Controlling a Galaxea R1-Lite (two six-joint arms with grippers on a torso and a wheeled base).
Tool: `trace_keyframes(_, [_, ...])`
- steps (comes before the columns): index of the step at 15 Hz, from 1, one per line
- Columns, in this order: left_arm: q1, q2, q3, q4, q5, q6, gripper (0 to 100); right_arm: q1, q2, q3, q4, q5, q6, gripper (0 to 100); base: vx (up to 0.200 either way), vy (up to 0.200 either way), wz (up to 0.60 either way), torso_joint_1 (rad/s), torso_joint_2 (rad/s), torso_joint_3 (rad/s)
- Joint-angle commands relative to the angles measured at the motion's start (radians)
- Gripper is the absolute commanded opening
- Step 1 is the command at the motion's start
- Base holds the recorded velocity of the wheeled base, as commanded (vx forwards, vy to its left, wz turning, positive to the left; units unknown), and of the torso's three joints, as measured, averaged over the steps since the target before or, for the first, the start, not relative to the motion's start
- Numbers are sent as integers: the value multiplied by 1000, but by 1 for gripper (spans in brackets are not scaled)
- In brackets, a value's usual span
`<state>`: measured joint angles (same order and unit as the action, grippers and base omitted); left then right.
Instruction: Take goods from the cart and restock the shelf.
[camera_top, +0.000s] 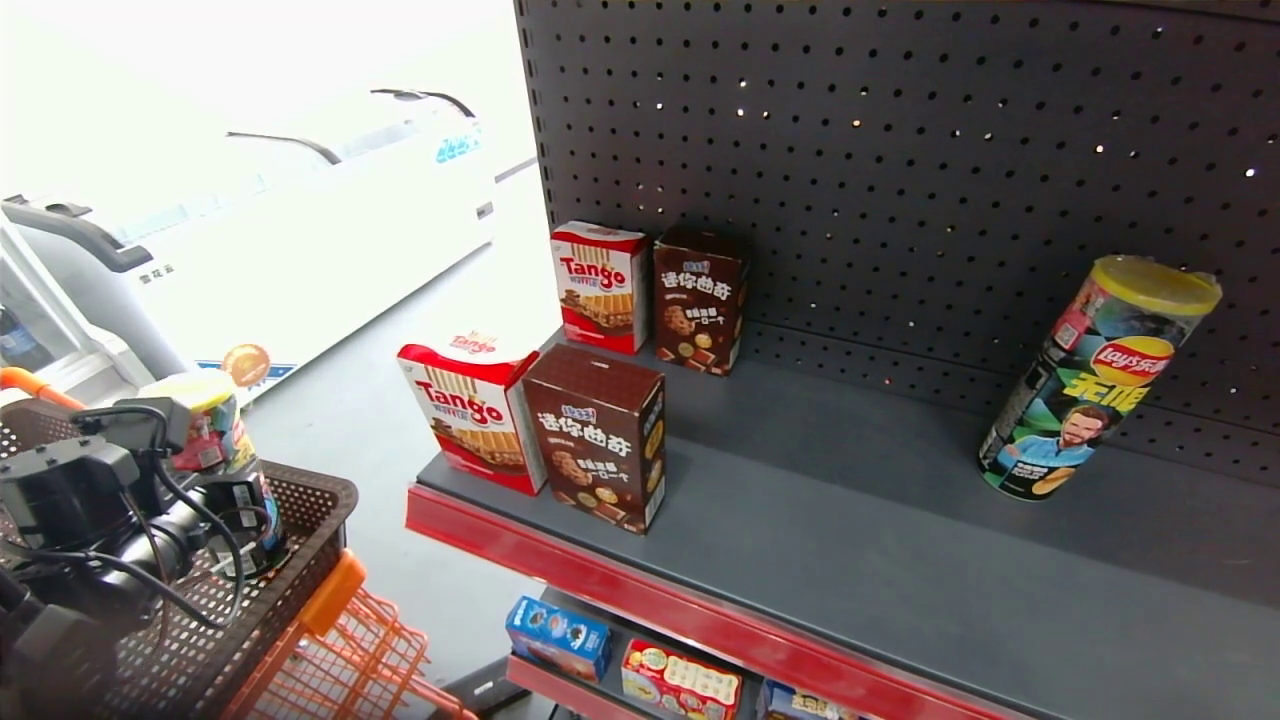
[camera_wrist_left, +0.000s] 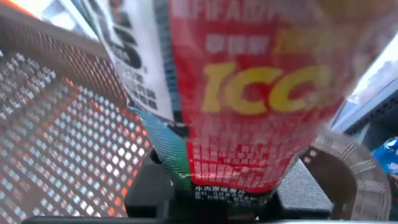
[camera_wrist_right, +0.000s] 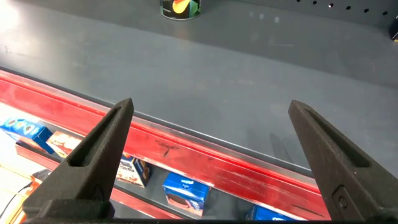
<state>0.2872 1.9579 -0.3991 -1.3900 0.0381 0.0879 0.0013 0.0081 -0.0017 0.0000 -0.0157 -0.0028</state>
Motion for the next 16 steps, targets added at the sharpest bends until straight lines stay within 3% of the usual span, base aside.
trace_keyframes(1, [-3, -91, -37, 8, -4, 35, 0, 0, 0, 0, 0, -1, 0, 100, 0, 0, 0, 0, 0, 0])
trace_keyframes(3, [-8, -172, -96, 69, -15, 47, 0, 0, 0, 0, 0, -1, 0, 100, 0, 0, 0, 0, 0, 0])
trace_keyframes(5, [-45, -290, -130, 220, -41, 53, 0, 0, 0, 0, 0, 0, 0, 100, 0, 0, 0, 0, 0, 0])
trace_keyframes(9, [-103, -398, -158, 272, -70, 46, 0, 0, 0, 0, 0, 0, 0, 100, 0, 0, 0, 0, 0, 0])
trace_keyframes(13, [-249, -628, -115, 520, -103, 46, 0, 0, 0, 0, 0, -1, 0, 100, 0, 0, 0, 0, 0, 0])
trace_keyframes(16, [-330, -754, -139, 714, -109, 47, 0, 0, 0, 0, 0, -1, 0, 100, 0, 0, 0, 0, 0, 0])
